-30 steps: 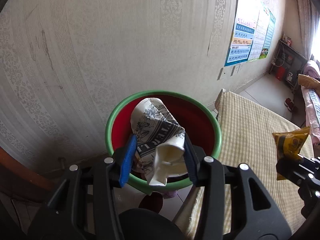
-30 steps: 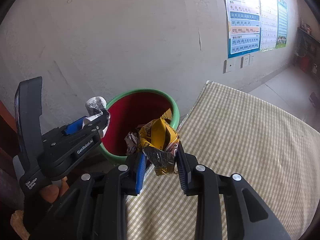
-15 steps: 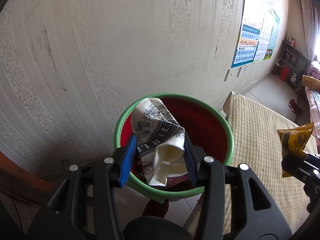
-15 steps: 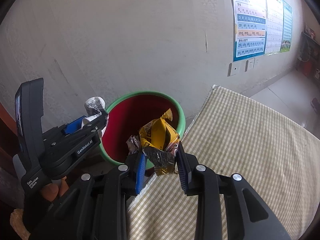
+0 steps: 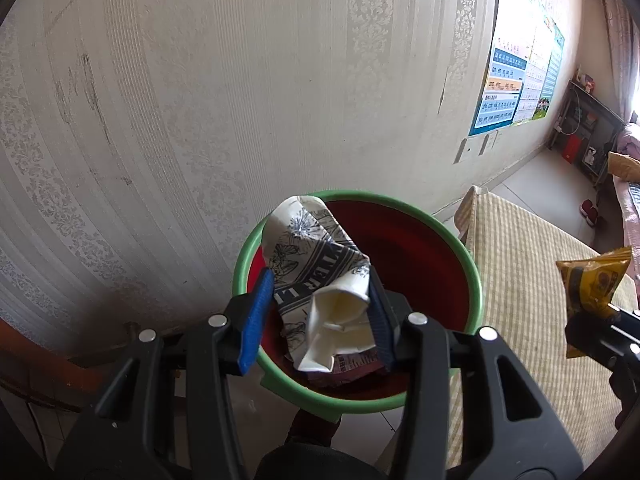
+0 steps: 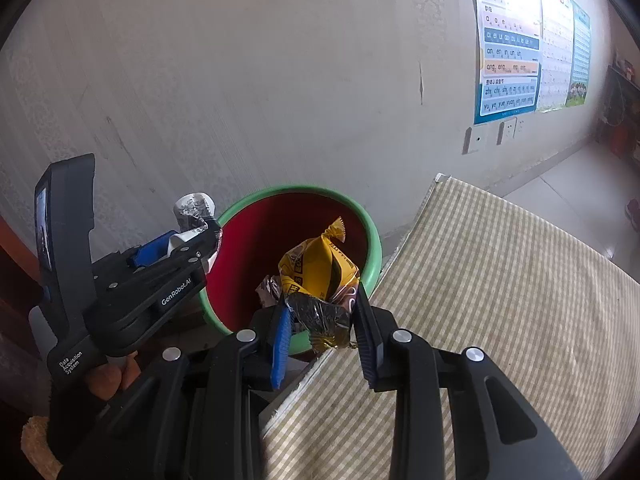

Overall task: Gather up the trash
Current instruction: 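Open left tool dropping white paper into bin while right drops yellow wrapper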

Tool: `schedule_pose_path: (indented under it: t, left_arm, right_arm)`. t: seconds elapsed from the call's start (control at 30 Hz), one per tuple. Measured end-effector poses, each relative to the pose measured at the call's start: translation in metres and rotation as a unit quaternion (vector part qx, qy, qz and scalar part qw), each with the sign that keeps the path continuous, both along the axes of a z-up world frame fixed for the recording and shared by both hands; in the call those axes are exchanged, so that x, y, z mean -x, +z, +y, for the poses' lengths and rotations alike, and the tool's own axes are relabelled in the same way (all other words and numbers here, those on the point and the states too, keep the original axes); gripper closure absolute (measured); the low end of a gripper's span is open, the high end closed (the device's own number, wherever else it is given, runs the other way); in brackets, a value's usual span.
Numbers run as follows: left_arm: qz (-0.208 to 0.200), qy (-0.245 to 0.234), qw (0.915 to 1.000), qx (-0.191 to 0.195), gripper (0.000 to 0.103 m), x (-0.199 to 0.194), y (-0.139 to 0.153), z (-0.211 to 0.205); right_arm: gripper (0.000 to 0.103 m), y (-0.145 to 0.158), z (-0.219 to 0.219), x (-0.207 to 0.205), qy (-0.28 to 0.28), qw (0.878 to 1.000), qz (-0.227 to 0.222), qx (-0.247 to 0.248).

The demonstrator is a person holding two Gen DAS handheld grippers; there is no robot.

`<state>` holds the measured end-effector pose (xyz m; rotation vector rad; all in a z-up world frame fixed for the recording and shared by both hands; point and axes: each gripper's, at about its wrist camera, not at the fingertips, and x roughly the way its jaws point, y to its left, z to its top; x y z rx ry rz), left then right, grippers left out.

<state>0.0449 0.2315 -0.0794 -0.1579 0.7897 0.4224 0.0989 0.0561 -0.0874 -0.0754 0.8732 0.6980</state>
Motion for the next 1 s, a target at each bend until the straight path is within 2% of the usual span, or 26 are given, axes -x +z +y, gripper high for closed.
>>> schedule_pose_path:
  t: [1.0]
  left_arm:
    - [0.016,-0.003,0.9996,0.023,0.059,-0.03,-0.022,0.018]
  right_arm:
    - [0.073,-0.009,0.027,-0.018,0.008,1.0,0.005,0.02]
